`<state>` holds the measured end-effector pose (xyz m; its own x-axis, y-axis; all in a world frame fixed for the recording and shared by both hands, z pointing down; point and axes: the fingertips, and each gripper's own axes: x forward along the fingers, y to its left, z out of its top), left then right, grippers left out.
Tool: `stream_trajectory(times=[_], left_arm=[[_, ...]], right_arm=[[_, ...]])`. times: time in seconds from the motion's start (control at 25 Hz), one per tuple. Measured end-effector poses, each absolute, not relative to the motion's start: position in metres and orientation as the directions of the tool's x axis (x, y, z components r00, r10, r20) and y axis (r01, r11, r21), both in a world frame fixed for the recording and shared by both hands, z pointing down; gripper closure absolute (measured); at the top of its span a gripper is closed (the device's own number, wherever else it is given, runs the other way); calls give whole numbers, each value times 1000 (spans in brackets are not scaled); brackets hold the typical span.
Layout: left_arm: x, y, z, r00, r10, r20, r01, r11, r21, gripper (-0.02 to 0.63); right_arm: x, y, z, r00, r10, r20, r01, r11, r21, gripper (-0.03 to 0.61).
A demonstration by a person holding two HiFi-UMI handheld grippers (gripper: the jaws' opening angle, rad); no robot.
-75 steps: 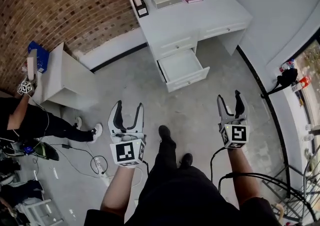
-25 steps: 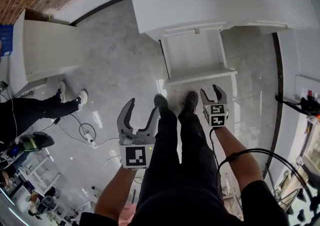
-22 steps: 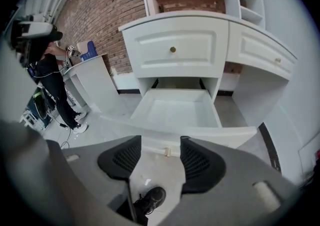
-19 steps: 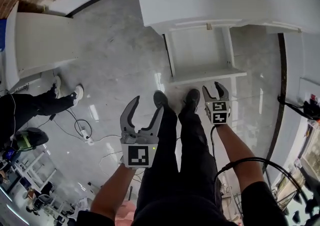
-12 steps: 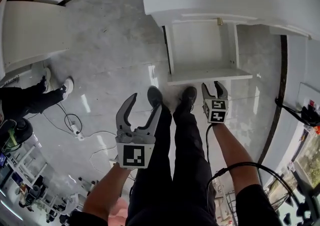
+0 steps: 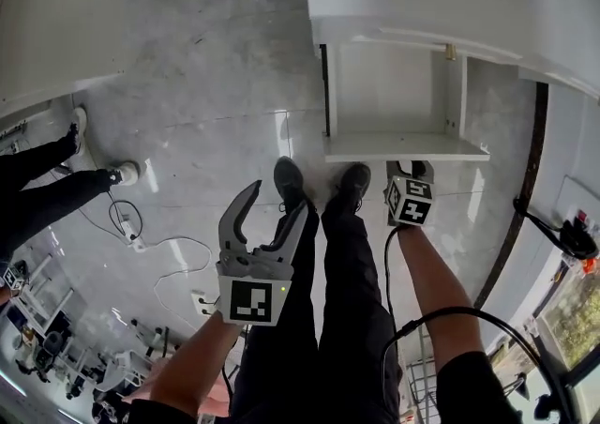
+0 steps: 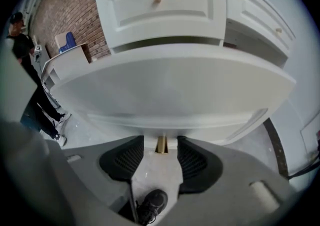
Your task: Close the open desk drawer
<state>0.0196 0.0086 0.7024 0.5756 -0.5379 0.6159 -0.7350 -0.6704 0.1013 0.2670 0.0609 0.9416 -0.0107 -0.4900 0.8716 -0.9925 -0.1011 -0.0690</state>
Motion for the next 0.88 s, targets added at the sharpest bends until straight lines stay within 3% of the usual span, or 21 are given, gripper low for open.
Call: stream_trajectory(times=[0.88], left_arm=[[-31, -56, 696, 492, -656, 572, -819, -572, 49, 333]], right_arm=[[287, -85, 932, 9, -544, 839, -996, -78, -40, 396]])
